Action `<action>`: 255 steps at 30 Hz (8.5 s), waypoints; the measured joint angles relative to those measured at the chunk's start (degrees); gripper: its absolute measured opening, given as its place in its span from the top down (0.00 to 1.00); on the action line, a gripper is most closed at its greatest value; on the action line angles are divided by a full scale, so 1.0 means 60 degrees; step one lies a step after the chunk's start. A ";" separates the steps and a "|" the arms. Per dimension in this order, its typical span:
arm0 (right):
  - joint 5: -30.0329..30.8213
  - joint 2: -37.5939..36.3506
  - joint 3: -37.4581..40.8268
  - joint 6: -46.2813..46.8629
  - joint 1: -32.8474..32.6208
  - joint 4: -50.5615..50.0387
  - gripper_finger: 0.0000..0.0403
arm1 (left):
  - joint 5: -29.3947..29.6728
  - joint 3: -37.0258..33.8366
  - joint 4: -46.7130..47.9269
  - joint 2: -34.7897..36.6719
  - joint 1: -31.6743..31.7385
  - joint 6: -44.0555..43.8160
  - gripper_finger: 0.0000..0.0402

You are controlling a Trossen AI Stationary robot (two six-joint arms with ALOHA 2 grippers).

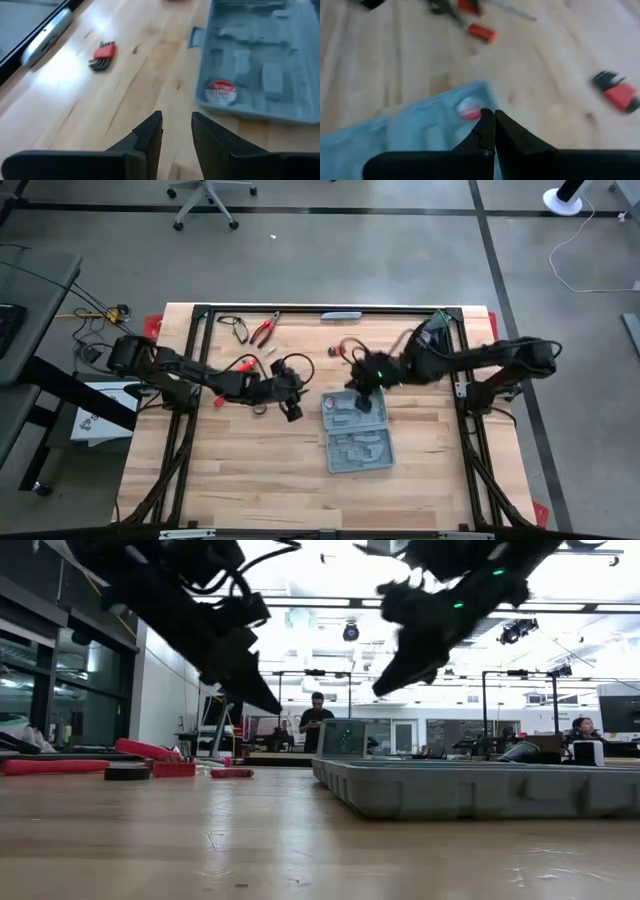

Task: Prefit tool cases
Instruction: Put the right orange multi-bit set into the gray tool case

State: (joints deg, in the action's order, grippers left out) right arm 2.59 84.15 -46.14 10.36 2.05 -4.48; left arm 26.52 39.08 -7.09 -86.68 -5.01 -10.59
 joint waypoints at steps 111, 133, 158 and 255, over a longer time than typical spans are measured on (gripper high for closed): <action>-0.1580 0.5011 -0.2851 -0.3317 0.0162 0.2278 0.87 | -0.1172 -0.0639 0.1804 -0.0354 0.0174 -0.1713 0.75; -0.1293 0.5618 -0.2869 -0.3626 0.0347 0.3091 0.74 | -0.1261 -0.0593 0.0732 -0.1486 0.0207 -0.1392 0.75; -0.1384 0.5615 -0.2862 -0.2988 0.0532 0.3149 0.74 | -0.1244 -0.0668 0.0322 -0.1515 0.0105 -0.0489 0.86; 0.2424 0.5490 -0.1514 -0.0779 -0.0783 0.4127 0.75 | -0.2235 -0.0639 -0.2926 -0.2897 0.1066 0.0014 0.87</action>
State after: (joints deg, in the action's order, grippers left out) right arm 17.13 117.09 -55.22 5.69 -2.64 20.28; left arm 13.12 35.24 -24.64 -104.06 1.38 -10.50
